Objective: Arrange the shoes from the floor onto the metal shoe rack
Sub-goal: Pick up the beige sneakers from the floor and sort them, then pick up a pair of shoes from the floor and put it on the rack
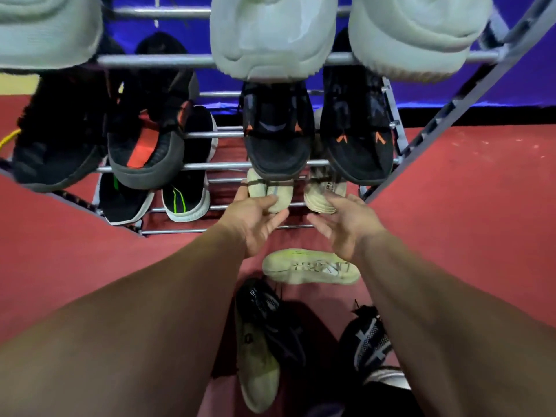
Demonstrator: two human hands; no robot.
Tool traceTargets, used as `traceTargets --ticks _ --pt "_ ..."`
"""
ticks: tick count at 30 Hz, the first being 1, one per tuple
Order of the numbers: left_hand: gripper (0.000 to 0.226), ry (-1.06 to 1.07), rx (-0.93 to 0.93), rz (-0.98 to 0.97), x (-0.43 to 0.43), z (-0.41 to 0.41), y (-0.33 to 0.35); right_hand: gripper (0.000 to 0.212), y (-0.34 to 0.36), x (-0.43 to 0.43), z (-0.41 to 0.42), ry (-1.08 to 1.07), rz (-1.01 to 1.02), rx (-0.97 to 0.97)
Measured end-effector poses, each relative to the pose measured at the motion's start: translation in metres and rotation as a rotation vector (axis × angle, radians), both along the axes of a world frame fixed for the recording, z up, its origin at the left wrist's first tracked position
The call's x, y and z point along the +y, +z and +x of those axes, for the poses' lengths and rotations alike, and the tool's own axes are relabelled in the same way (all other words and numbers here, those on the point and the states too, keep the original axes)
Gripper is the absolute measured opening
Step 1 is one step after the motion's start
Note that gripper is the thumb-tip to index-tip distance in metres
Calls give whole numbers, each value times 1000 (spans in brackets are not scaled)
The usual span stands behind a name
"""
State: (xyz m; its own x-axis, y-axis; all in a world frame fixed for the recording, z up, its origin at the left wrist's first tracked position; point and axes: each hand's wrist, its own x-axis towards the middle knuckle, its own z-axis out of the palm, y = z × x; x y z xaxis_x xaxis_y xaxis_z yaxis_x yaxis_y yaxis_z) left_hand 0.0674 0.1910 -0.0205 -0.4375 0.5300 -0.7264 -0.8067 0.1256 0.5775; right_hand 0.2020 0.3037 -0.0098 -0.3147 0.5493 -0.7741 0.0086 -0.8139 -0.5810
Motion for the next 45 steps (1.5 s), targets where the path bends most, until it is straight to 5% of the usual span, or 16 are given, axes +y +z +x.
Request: traceTargets --ticks 13,18,21,24,31,36,45 --pt "54 13 52 -8 -1 15 1 56 -8 -7 12 -108 41 -56" --pt "73 205 55 -17 -19 29 -1 41 -4 -14 32 -78 33 -85" --pt "35 295 129 -172 -38 42 7 34 0 -20 49 -61 49 -196" --pt "10 185 218 -396 -67 51 0 27 2 -30 69 64 78 -332" --pt "18 -455 181 -609 -117 68 -25 14 -26 -71 117 530 78 -524" --pt "25 -546 205 -742 -141 52 -48 14 -46 -91 110 838 134 -600" --pt "25 -486 186 -668 -113 49 -77 15 -82 -87 110 665 69 -604"
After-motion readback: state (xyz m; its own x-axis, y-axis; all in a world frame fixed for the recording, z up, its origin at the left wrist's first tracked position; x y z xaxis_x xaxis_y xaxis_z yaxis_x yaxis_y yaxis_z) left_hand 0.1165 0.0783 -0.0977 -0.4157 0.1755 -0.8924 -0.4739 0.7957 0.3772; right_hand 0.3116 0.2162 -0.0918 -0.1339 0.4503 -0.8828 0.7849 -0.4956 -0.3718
